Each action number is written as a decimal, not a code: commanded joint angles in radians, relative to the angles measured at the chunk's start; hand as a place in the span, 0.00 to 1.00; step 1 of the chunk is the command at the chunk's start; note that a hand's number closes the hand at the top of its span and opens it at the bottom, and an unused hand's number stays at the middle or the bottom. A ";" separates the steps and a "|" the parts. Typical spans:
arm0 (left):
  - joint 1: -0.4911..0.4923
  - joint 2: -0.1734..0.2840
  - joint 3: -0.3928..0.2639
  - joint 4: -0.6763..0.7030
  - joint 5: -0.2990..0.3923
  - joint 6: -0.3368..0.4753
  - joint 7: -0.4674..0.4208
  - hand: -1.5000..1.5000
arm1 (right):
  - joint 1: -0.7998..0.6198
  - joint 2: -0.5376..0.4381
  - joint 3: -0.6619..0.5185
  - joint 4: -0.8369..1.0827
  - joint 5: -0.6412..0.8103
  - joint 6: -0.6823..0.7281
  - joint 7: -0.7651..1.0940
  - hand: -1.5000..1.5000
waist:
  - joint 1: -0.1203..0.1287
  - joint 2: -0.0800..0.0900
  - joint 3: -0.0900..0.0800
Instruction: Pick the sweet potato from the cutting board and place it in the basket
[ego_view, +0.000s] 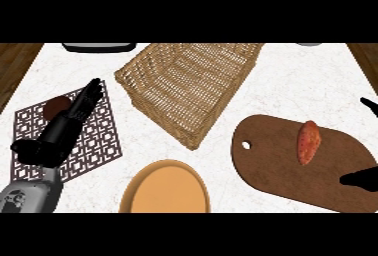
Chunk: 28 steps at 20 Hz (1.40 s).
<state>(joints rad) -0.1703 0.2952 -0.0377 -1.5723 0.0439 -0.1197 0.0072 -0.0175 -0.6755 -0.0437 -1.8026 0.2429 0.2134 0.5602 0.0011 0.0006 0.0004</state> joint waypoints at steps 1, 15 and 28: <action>-0.026 -0.015 0.011 0.035 -0.017 -0.026 -0.017 0.50 | -0.036 0.089 0.042 0.091 0.131 -0.043 -0.065 0.00 | 0.000 0.000 0.000; -0.032 -0.101 0.011 0.029 -0.111 -0.014 -0.009 0.50 | -0.074 0.218 -0.023 0.142 0.214 -0.009 -0.187 0.00 | -0.004 -0.001 0.000; 0.046 -0.081 0.079 -0.105 -0.062 -0.096 0.055 0.50 | -0.160 0.266 -0.020 0.266 0.353 0.056 -0.167 0.00 | 0.007 -0.001 0.000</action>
<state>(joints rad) -0.1672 0.2133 0.0378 -1.5921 -0.0322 -0.1994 0.0250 -0.0904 -0.4192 -0.0649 -1.6355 0.5679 0.2556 0.3985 0.0008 -0.0002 0.0000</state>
